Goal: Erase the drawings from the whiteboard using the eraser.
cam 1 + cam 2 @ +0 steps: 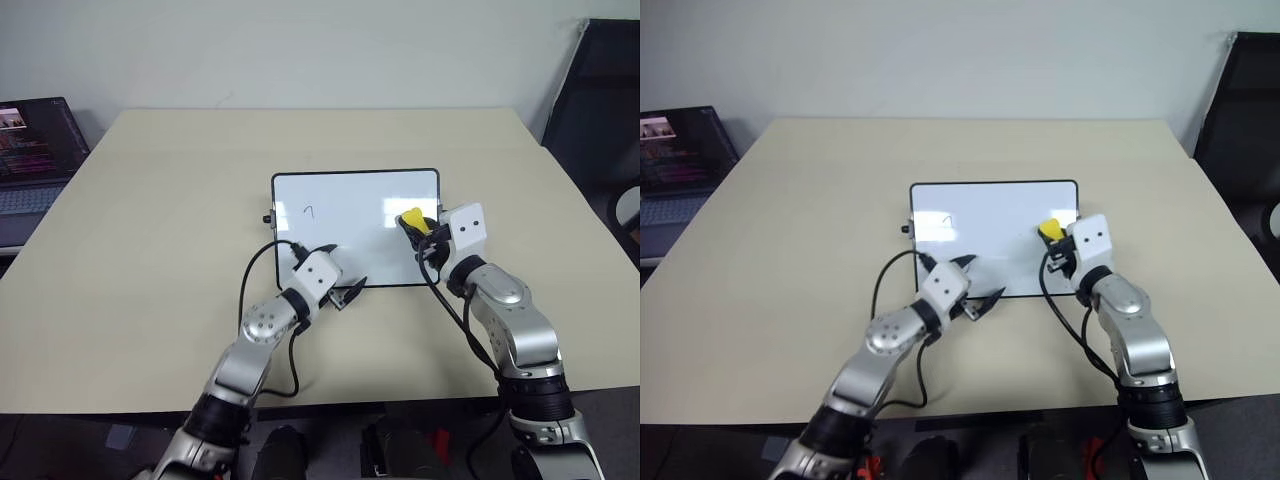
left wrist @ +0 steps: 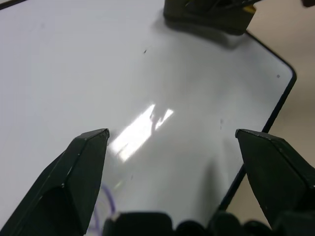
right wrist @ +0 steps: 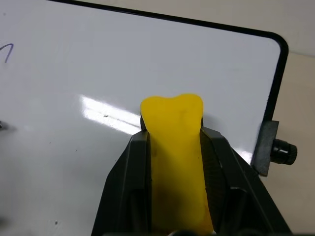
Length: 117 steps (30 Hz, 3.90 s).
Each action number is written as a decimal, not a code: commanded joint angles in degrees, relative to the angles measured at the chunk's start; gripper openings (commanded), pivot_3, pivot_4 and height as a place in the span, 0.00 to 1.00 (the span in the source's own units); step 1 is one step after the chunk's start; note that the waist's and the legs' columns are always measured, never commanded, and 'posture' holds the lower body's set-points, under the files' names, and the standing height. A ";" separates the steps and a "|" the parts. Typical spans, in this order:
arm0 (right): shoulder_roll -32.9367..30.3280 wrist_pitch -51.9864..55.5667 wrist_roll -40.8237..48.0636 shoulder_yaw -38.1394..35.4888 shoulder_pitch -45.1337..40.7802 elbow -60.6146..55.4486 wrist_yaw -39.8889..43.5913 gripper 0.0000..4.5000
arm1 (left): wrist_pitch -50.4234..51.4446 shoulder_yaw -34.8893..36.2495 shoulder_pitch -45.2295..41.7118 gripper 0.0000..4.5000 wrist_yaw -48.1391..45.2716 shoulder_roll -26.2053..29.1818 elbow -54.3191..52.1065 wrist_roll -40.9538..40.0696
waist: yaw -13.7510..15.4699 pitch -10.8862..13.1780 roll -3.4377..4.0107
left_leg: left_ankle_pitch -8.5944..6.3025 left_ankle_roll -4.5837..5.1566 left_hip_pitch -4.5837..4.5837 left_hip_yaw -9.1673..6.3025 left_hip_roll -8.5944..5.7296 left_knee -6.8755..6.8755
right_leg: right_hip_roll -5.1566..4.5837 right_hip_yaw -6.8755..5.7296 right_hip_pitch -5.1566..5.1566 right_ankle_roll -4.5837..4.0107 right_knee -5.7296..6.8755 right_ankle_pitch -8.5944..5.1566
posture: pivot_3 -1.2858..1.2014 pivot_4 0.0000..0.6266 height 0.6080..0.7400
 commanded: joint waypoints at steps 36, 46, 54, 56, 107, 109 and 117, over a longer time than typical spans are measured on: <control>14.34 -24.83 -8.37 14.72 -26.49 37.20 6.52 0.23 | 3.28 7.62 -0.10 1.00 8.86 0.44 -5.36 2.63 | 0.43 0.13 0.00 | 0.00 0.00 -0.01 -0.01 0.08 0.01 | -0.05 -0.08 -0.05 -0.07 0.04 0.00 | 0.52 0.24 1.00; 13.83 -28.06 -13.94 15.06 -34.15 50.47 3.42 0.23 | 3.89 8.24 -0.40 1.00 9.28 0.40 -5.84 2.87 | 0.38 0.14 0.01 | 0.00 0.00 0.02 -0.03 0.11 0.01 | -0.08 -0.09 -0.06 -0.32 0.08 0.14 | 0.52 0.24 1.00; 6.61 -24.38 -19.10 20.05 -25.02 43.90 10.01 0.23 | 4.29 7.80 -0.26 1.00 9.35 0.37 -6.42 3.68 | 0.65 0.10 -0.03 | 0.00 0.00 0.11 -0.09 0.09 0.05 | -0.08 -0.14 0.09 -0.22 0.07 0.09 | 0.52 0.24 1.00; 4.72 -22.08 -18.98 19.77 -22.23 40.93 11.31 0.23 | 4.31 7.91 -0.25 1.00 9.36 0.37 -6.41 3.64 | 0.63 0.07 -0.03 | 0.01 0.00 0.18 -0.06 0.09 0.09 | -0.10 -0.09 0.15 -0.08 0.11 0.03 | 0.52 0.24 1.00; -0.29 -13.13 -20.52 25.45 -10.32 24.04 17.30 0.23 | 4.50 7.45 14.35 1.00 9.76 -2.39 -15.09 0.63 | 0.35 0.25 0.02 | 0.37 0.44 0.21 -0.02 0.09 -0.20 | -0.09 -0.07 0.05 -0.24 -0.05 0.29 | 0.52 0.24 1.00; -0.73 -12.38 -20.83 26.27 -9.29 22.92 17.95 0.23 | 4.83 7.86 14.43 1.00 9.97 -2.39 -15.54 0.64 | 0.35 0.25 0.02 | 0.37 0.44 0.24 -0.02 0.08 -0.18 | -0.10 -0.06 0.07 -0.24 -0.04 0.30 | 0.52 0.24 1.00; 0.10 -12.73 -20.71 24.80 -9.15 22.38 16.14 0.23 | 5.83 8.52 14.15 1.00 9.58 -1.78 -15.95 0.38 | 0.35 0.25 0.02 | 0.38 0.44 0.27 -0.08 0.08 -0.06 | -0.10 -0.09 0.11 -0.57 0.01 0.10 | 0.52 0.24 1.00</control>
